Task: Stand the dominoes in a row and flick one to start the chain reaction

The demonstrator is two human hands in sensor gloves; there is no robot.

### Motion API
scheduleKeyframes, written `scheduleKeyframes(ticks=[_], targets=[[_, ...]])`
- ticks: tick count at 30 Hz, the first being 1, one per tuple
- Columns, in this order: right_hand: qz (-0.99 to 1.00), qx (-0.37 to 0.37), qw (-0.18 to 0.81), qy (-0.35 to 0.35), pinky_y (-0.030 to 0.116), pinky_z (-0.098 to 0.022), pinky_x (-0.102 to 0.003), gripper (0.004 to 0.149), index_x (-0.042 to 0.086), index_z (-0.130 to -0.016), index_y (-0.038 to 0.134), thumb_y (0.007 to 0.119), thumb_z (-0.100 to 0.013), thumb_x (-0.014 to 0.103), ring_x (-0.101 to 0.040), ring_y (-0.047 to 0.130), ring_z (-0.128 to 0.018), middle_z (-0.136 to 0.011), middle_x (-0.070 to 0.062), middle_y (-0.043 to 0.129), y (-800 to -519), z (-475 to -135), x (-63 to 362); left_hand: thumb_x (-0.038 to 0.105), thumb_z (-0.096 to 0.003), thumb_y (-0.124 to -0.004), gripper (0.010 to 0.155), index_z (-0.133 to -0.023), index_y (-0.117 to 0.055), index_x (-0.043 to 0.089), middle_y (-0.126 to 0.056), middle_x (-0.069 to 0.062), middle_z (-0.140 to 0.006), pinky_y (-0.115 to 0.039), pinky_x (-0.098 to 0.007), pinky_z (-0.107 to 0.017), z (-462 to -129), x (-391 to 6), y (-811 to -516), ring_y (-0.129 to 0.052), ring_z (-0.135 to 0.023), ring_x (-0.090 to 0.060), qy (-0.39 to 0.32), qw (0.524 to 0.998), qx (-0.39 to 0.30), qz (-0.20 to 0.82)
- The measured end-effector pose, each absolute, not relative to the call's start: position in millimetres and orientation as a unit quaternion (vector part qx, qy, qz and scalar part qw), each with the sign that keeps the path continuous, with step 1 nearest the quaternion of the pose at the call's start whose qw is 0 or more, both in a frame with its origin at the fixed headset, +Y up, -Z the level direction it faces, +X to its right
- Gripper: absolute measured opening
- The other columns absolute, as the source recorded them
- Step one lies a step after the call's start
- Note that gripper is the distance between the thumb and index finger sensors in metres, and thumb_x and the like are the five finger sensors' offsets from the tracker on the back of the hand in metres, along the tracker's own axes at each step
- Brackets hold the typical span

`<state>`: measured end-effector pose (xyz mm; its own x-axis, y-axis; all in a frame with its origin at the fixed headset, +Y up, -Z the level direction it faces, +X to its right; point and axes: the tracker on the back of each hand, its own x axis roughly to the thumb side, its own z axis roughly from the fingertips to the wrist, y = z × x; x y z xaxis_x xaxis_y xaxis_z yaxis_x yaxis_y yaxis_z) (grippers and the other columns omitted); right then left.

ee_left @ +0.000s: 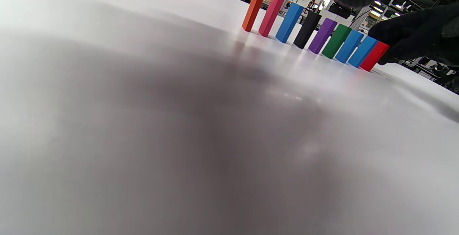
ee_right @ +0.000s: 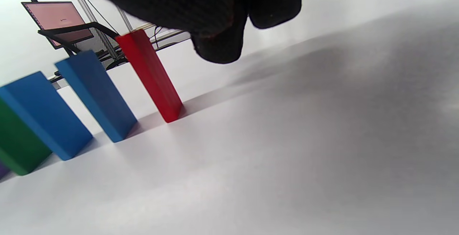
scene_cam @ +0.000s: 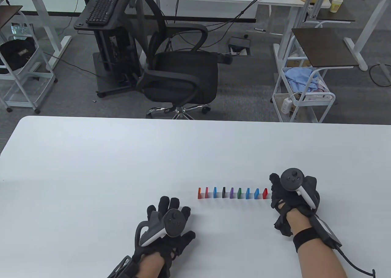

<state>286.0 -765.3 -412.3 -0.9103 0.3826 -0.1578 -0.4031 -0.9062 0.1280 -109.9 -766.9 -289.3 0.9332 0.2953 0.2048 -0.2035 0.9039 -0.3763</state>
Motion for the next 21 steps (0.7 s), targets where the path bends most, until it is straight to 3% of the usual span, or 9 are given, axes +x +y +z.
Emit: scheduleKeyframes(ticks=[14,17,21], targets=[[0.976,-0.050,0.203,0.064,0.026,-0.074,-0.065,0.055,0.020,-0.098,0.051,0.077,-0.050,0.016,-0.039,0.062,-0.084,-0.084,-0.008,0.081,-764.2,-413.7,278.8,0.061,-0.0447,-0.059,0.078,-0.109,-0.028,0.030,0.005,-0.006,-0.114,0.004,-0.070,-0.065,-289.2,-109.4,-766.9,0.015,-0.102,-0.035,-0.131,0.967,-0.180,0.128],[0.975,-0.035,0.207,0.079,0.023,-0.073,-0.066,0.066,0.020,-0.099,0.046,0.086,-0.048,0.030,-0.040,0.058,-0.087,-0.088,-0.009,0.077,-763.6,-413.1,273.7,0.061,-0.0447,-0.059,0.078,-0.109,-0.028,0.030,0.005,-0.006,-0.114,0.004,-0.070,-0.065,-289.2,-109.5,-766.9,0.015,-0.102,-0.035,-0.131,0.966,-0.180,0.128],[0.975,-0.022,0.207,0.072,0.022,-0.073,-0.066,0.068,0.020,-0.100,0.044,0.086,-0.048,0.033,-0.041,0.054,-0.091,-0.093,-0.010,0.073,-761.5,-411.6,268.5,0.061,-0.0447,-0.059,0.078,-0.109,-0.028,0.030,0.005,-0.007,-0.114,0.004,-0.070,-0.066,-289.2,-109.6,-766.9,0.015,-0.102,-0.036,-0.131,0.966,-0.181,0.129]])
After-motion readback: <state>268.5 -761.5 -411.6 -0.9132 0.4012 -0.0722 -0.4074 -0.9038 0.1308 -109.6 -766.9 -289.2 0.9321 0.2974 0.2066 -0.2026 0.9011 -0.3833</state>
